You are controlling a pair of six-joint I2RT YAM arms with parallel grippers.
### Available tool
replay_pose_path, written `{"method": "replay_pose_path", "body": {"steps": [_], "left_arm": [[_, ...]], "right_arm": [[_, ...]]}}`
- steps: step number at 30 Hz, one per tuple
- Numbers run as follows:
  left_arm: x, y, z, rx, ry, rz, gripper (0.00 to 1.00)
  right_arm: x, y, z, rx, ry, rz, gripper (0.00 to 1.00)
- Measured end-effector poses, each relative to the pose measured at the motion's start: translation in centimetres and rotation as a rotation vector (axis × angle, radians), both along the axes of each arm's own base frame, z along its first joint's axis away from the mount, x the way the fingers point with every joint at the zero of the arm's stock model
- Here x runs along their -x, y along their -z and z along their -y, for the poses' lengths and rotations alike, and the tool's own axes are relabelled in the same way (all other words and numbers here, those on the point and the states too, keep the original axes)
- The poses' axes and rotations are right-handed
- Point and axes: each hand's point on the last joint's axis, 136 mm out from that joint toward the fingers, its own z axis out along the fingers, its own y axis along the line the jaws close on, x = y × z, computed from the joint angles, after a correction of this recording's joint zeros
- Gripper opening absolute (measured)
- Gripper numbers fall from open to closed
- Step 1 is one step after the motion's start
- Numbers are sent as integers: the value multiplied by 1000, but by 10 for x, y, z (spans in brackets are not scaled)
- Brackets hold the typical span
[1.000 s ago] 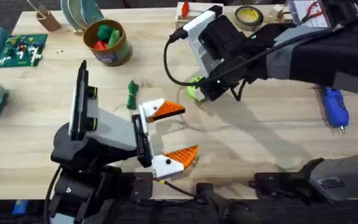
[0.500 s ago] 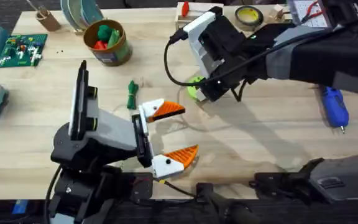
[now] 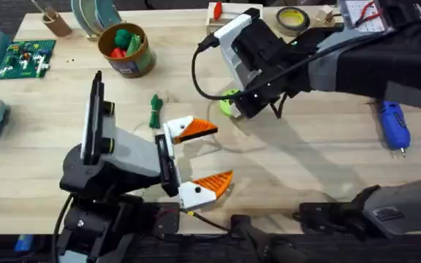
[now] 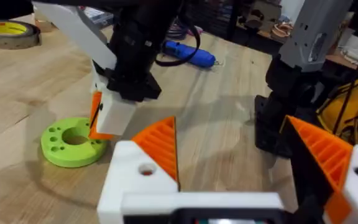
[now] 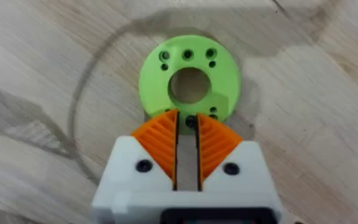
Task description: Pick up the gripper from the table and insert it into the empty holder that is missing its gripper. Then pick up a screw, insert it into the mounting hole, and use the screwdriver to tighten it. Finally, clean up the table by picking up the vegetable and placing it into the bucket.
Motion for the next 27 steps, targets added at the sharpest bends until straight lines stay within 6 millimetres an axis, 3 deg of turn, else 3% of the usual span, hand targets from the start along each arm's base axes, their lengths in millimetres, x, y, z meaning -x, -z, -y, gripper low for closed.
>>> {"method": "replay_pose_path", "body": {"steps": [13, 20, 27], "left_arm": [[0, 0, 0, 0, 0, 0, 993], [0, 0, 0, 0, 0, 0, 993], [0, 0, 0, 0, 0, 0, 994]], "right_arm": [[-1, -1, 1, 5, 2, 6, 10], [-1, -2, 1, 7, 2, 2, 6], [-3, -29, 5, 14, 11, 36, 6]]}}
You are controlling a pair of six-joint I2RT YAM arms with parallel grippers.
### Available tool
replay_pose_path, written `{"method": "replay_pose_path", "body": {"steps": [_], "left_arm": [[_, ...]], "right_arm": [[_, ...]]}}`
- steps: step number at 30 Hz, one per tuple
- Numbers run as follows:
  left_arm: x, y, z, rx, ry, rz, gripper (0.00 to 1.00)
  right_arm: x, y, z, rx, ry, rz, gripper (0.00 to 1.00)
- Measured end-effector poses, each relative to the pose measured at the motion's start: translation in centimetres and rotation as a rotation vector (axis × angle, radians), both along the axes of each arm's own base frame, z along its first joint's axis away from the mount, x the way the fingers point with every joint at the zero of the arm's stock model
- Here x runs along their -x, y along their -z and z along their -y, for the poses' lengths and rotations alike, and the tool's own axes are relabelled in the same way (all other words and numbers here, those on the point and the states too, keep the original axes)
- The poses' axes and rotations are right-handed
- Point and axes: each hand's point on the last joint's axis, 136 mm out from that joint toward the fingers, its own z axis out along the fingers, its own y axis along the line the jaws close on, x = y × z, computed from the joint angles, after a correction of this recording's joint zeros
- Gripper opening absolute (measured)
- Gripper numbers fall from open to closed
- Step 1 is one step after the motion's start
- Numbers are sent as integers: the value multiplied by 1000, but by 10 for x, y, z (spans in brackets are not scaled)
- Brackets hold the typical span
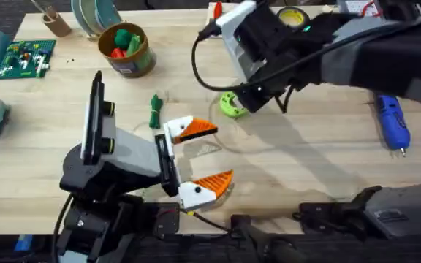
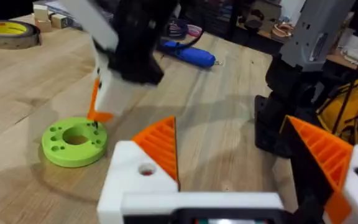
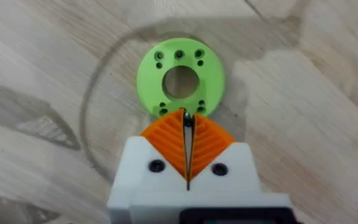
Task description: Pick up the gripper from the table and insert it into the empty holder that is missing its gripper. Then pick up a screw, insert it into the mounting hole, and use the screwdriver to tighten it. Finally, clean up the table by picking up the vegetable and placing it into the bucket.
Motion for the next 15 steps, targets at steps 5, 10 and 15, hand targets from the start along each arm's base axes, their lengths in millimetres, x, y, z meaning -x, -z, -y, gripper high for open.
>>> {"method": "replay_pose_path", "body": {"steps": [5, 10, 15], "left_arm": [[0, 0, 0, 0, 0, 0, 993], [0, 0, 0, 0, 0, 0, 993], [0, 0, 0, 0, 0, 0, 993]], "right_arm": [[-1, -33, 1, -19, 4, 42, 6], [-2, -68, 2, -41, 5, 75, 6], [-4, -120, -16, -134, -24, 133, 6]]}}
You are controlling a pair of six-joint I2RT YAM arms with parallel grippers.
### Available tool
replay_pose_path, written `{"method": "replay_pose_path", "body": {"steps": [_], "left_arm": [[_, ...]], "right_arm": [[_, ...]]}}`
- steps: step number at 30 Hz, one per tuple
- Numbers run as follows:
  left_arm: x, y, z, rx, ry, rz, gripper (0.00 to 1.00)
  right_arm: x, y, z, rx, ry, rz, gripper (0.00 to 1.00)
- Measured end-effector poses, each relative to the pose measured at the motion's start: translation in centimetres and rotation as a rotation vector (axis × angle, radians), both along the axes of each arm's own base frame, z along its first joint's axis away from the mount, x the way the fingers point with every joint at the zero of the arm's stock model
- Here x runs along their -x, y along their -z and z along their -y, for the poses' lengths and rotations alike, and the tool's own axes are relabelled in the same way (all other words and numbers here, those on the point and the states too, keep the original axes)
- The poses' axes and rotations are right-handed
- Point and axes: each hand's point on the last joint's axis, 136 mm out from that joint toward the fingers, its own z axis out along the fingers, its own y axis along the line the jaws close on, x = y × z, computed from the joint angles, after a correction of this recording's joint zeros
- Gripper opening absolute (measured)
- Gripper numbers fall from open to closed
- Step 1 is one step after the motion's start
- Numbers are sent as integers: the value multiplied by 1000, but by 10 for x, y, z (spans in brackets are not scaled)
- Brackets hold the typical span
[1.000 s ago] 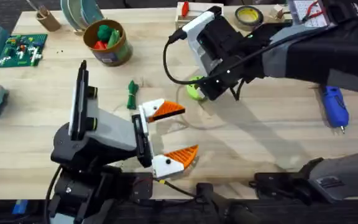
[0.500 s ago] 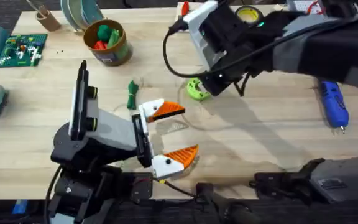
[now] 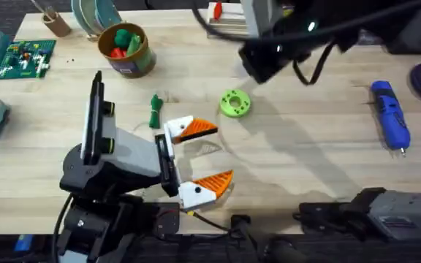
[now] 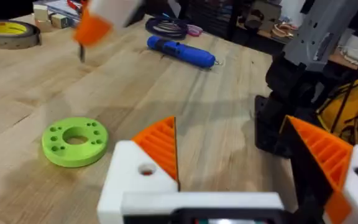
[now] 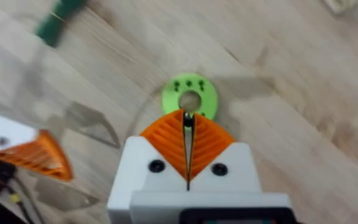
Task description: Pick up the gripper from the table and insert it into the empty holder that is missing its gripper. Then pick up a screw, insert it into the mounting hole, and use the screwdriver to tighten it. Finally, clean up the table by picking up the vegetable and placing it into the bucket.
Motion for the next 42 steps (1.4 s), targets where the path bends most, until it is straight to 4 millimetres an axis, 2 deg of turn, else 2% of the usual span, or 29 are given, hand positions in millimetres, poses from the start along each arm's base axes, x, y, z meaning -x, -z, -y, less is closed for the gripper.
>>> {"method": "replay_pose_path", "body": {"steps": [4, 8, 11, 15, 29, 33, 37, 42], "left_arm": [[0, 0, 0, 0, 0, 0, 993], [0, 0, 0, 0, 0, 0, 993], [0, 0, 0, 0, 0, 0, 993], [0, 0, 0, 0, 0, 0, 993], [-8, 0, -3, -4, -50, 8, 993], [-10, 0, -3, -11, -62, 29, 993], [-12, -1, -4, -22, -69, 66, 993], [-12, -1, -4, -33, -67, 100, 993]], "right_arm": [[7, -42, -29, -104, -64, 58, 6], [32, -60, -57, -155, -160, 76, 6], [58, -59, -77, -156, -244, 56, 6], [82, -58, -93, -166, -309, 35, 6], [100, -41, -103, -206, -305, -92, 6], [104, -41, -107, -227, -313, -115, 5], [105, -42, -110, -243, -319, -124, 5], [106, -33, -114, -237, -314, -160, 5]]}}
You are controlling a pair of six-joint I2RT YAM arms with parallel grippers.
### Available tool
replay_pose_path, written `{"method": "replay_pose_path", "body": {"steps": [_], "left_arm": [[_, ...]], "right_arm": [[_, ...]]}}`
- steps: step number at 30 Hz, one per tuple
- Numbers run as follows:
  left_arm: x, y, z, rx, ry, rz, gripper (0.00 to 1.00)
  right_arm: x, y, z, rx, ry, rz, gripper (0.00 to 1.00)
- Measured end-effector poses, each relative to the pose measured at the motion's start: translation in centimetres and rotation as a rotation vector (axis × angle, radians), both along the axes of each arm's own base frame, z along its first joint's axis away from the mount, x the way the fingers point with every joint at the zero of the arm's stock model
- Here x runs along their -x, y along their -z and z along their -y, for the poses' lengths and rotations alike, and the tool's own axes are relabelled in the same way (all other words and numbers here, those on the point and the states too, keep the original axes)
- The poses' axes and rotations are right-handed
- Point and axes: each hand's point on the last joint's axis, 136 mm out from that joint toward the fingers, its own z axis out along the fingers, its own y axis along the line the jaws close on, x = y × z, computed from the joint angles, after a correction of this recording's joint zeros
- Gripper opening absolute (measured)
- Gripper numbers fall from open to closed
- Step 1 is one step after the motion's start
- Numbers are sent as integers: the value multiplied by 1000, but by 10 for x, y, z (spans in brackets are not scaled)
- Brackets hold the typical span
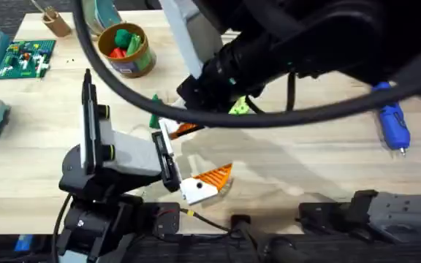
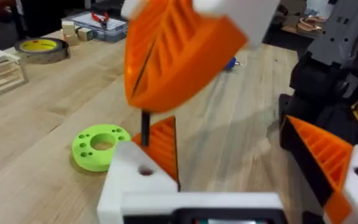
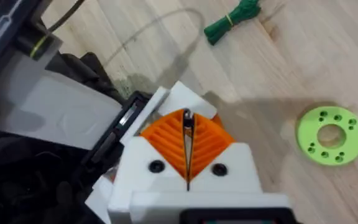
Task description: Pick up the gripper from the table and insert it into the empty holder that is missing its gripper. Then pick up a screw, insert it into the mounting hole, and use the screwdriver to tighten it. Finally, clean up the table by picking up the vegetable and placing it into the bucket.
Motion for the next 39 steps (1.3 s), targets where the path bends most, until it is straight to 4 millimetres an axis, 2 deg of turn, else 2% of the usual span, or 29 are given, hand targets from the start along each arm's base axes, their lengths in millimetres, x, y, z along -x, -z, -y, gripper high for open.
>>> {"method": "replay_pose_path", "body": {"steps": [12, 21, 39], "left_arm": [[1, 0, 0, -14, 6, 39, 993], [1, 0, 0, -15, 6, 41, 993], [1, 0, 0, -13, 5, 32, 994]], "right_arm": [[7, 9, 0, 20, -6, -53, 5], [0, 14, -10, 6, -8, -45, 5], [4, 21, 1, 61, -19, -53, 5]]}}
